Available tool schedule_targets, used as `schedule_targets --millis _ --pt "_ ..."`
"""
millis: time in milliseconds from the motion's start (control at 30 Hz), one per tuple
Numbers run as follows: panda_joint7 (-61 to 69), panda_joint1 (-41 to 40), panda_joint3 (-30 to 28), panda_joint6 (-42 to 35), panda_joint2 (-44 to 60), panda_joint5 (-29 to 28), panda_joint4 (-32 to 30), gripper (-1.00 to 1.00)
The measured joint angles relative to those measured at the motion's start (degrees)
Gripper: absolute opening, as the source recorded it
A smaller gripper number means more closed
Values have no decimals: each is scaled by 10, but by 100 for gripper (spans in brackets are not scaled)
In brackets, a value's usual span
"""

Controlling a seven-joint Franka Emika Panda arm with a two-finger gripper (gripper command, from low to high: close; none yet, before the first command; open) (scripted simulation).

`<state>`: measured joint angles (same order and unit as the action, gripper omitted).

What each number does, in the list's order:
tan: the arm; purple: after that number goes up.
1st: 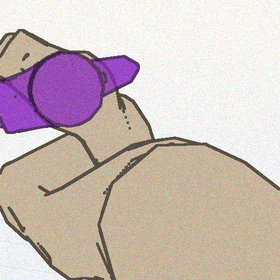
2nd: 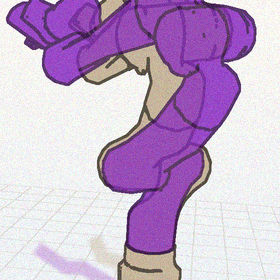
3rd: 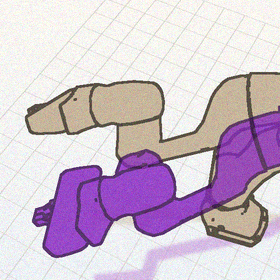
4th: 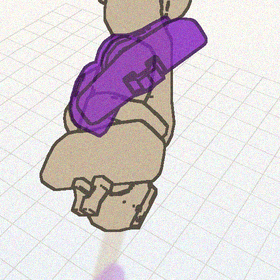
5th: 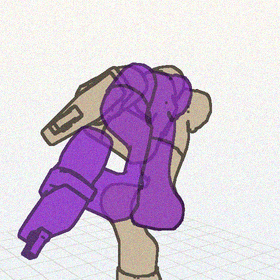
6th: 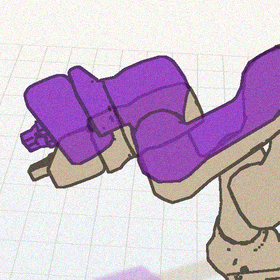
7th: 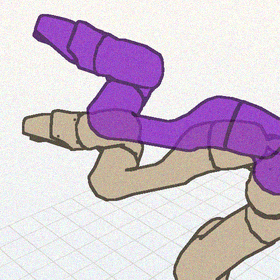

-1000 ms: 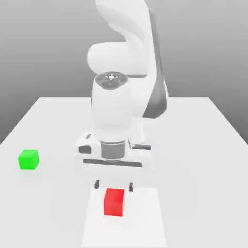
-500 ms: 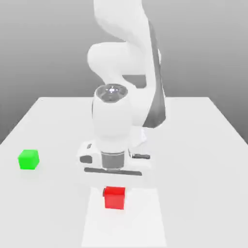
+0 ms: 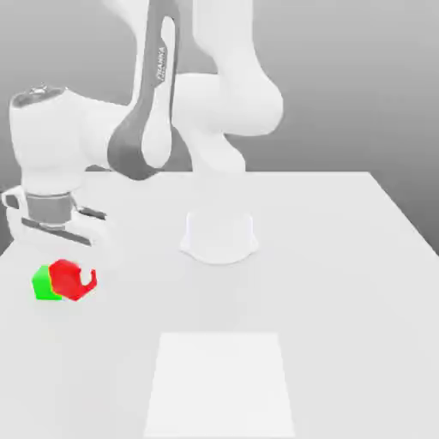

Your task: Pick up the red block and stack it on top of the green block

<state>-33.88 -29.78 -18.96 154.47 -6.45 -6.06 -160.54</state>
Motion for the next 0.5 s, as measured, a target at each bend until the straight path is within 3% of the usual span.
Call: schedule_targets --millis 167,267,367,400,500 --pt "46 -74 -73 -11 -17 -20 -4 -100" --pt "89 -69 -82 37 34 30 -3 -100" --pt "153 -76 -55 92 100 120 0 -100" --pt "170 -83 -43 105 115 143 1 100" --pt "170 -83 -43 105 115 143 1 100"
